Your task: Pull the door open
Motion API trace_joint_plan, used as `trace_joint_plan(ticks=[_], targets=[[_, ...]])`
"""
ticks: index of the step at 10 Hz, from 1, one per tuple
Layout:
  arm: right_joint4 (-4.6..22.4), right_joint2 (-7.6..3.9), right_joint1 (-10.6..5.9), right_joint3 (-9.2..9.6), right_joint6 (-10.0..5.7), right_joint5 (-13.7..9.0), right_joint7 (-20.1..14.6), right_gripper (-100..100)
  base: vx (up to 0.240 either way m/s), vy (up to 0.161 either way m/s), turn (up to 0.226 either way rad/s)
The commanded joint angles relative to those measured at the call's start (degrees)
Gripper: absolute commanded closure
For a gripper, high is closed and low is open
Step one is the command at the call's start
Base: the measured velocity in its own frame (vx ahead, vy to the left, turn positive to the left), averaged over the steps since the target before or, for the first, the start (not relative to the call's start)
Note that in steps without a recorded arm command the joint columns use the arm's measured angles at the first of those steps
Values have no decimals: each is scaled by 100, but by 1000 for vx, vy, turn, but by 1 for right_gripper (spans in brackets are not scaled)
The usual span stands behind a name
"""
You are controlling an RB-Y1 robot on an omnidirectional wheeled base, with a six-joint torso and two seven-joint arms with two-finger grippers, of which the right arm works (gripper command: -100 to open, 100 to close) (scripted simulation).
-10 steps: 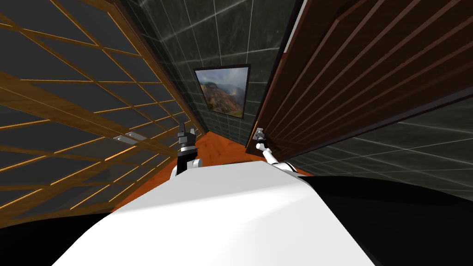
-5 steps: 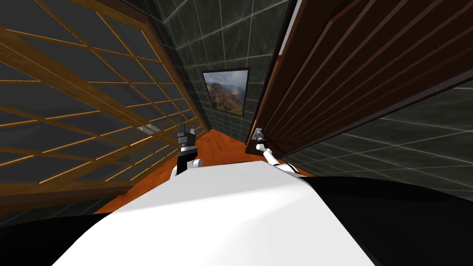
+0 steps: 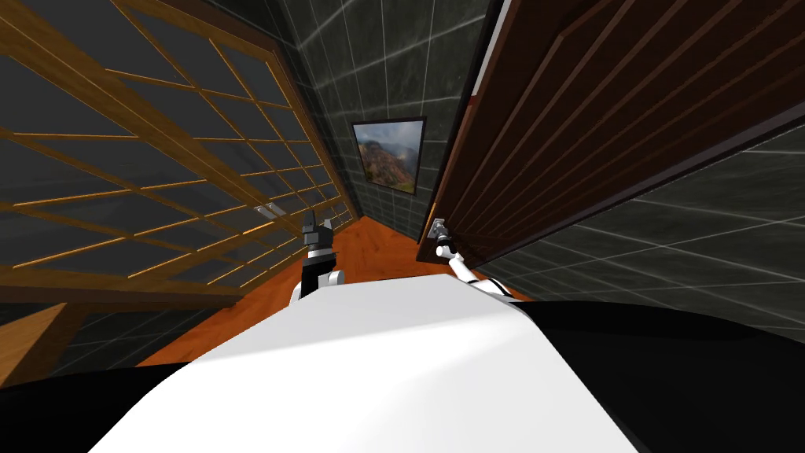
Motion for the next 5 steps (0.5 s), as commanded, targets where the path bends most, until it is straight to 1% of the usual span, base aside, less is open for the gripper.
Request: trace_joint_plan(ticks=[1,3,5], targets=[[-72,-57,47,132,-6,22,-102,100,-242,-74,113],[-151,-135,91,268,-18,41,-216,100,-209,-78,103],[-243,-227,143,426,-31,64,-348,100,-239,-103,121]])
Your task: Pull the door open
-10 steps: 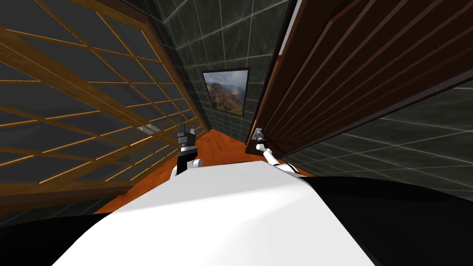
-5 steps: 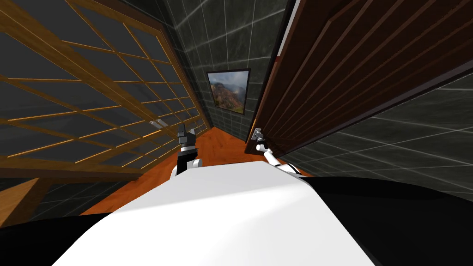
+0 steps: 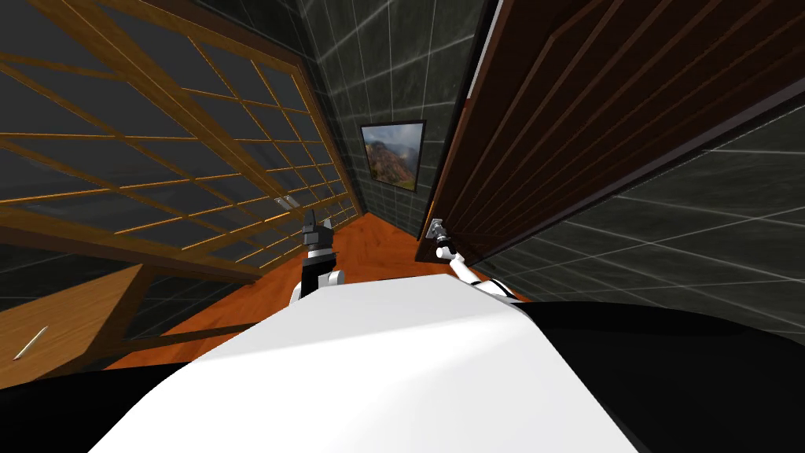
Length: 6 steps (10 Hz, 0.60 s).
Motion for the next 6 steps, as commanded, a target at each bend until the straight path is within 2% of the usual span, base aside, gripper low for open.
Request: trace_joint_plan(ticks=[1,2,6], targets=[[0,0,0,0,0,0,0,100,-107,-33,48],[-62,-64,50,129,-11,20,-97,100,-128,-27,93],[-225,-259,142,396,-73,57,-327,100,-221,-67,94]])
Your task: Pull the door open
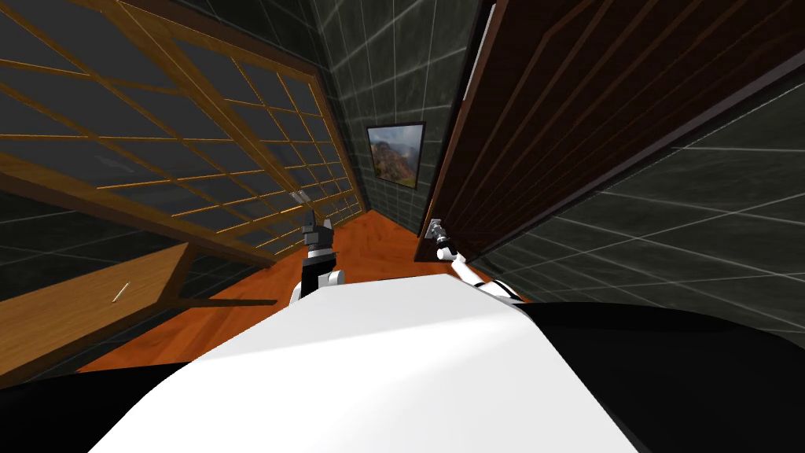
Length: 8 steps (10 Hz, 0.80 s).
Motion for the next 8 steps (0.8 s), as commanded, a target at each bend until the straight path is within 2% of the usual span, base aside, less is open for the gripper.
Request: trace_joint_plan(ticks=[1,4,5,6,8], targets=[[-48,-81,37,144,-58,23,-129,100,-194,-114,102],[-168,-224,105,340,-104,50,-298,100,-211,-84,90],[-121,-188,82,310,-90,48,-259,100,-93,-22,25],[-173,-266,130,425,-126,67,-355,100,-99,-50,77],[-258,-383,178,557,-182,89,-475,100,-231,-84,104]])
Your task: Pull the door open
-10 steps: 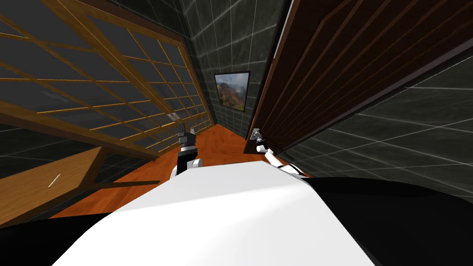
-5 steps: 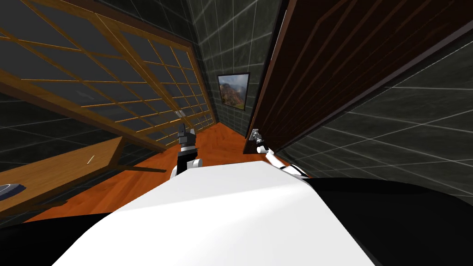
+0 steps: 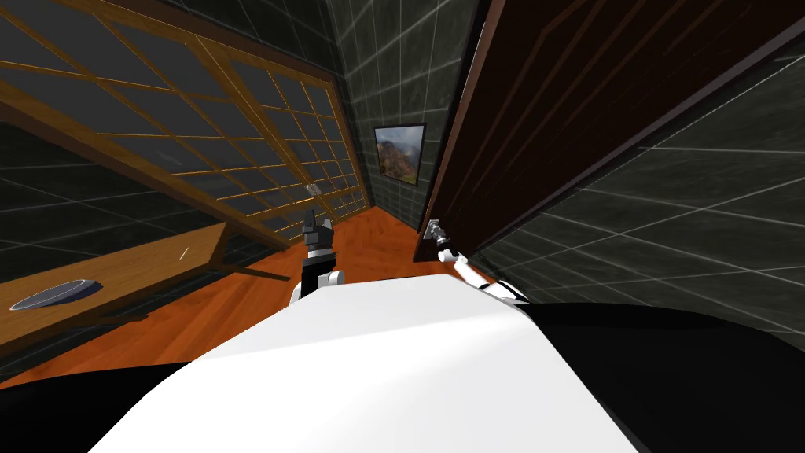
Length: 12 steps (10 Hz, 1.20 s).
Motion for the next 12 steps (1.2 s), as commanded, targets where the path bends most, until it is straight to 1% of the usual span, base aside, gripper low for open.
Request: trace_joint_plan(ticks=[1,4,7,8,9,10,11,12], targets=[[-82,-93,68,145,-49,26,-112,100,-213,-90,90],[-229,-296,151,376,-146,64,-320,100,-199,-95,95],[-335,-443,212,544,-216,92,-471,100,-173,-103,70],[-295,-405,202,525,-187,90,-433,100,-72,-36,26],[-341,-515,256,637,-272,132,-561,100,-102,-70,96],[-357,-550,270,665,-298,143,-597,100,-142,-75,105],[-393,-629,300,729,-357,169,-677,100,-183,-62,84],[-413,-672,317,763,-388,183,-721,100,-197,-74,68]])
